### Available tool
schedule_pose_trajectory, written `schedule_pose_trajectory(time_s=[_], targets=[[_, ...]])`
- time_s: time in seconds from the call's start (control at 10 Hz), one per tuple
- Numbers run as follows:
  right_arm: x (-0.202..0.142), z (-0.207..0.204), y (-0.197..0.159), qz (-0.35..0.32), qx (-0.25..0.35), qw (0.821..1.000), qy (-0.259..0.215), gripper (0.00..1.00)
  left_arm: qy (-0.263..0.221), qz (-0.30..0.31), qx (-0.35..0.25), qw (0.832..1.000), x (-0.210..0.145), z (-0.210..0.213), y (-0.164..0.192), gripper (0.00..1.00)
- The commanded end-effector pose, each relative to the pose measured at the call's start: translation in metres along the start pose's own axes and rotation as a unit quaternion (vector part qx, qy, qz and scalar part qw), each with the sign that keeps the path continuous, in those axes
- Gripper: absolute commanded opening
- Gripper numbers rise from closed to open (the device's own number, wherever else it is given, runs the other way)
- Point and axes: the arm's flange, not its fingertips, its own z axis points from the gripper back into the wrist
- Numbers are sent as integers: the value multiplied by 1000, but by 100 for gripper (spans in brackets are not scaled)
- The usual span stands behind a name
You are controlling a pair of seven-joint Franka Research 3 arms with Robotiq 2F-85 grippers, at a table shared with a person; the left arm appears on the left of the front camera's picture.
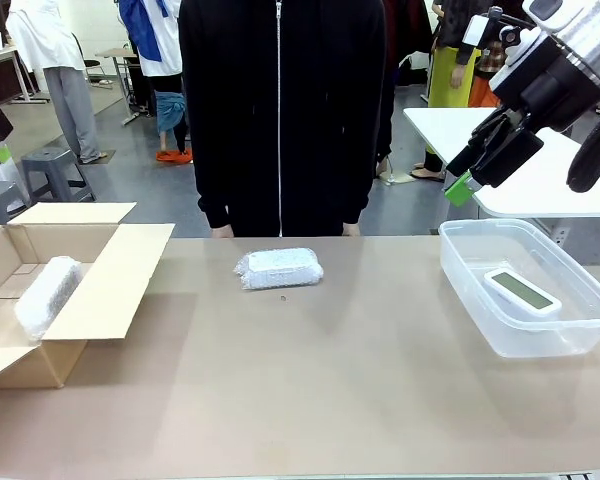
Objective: Separate and place wrapped and unwrapped clocks.
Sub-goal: Pick up the Digital clock indicated by the person.
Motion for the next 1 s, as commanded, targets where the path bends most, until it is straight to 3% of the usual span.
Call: schedule_pose_trajectory(time_s=[0.0,0.9], targets=[[0,-1,-1,4,7,1000,-8,100,-6,1,1,1000,0,-1,1,100],[0,-1,-1,4,7,1000,-8,100,-6,1,1,1000,0,-1,1,100]])
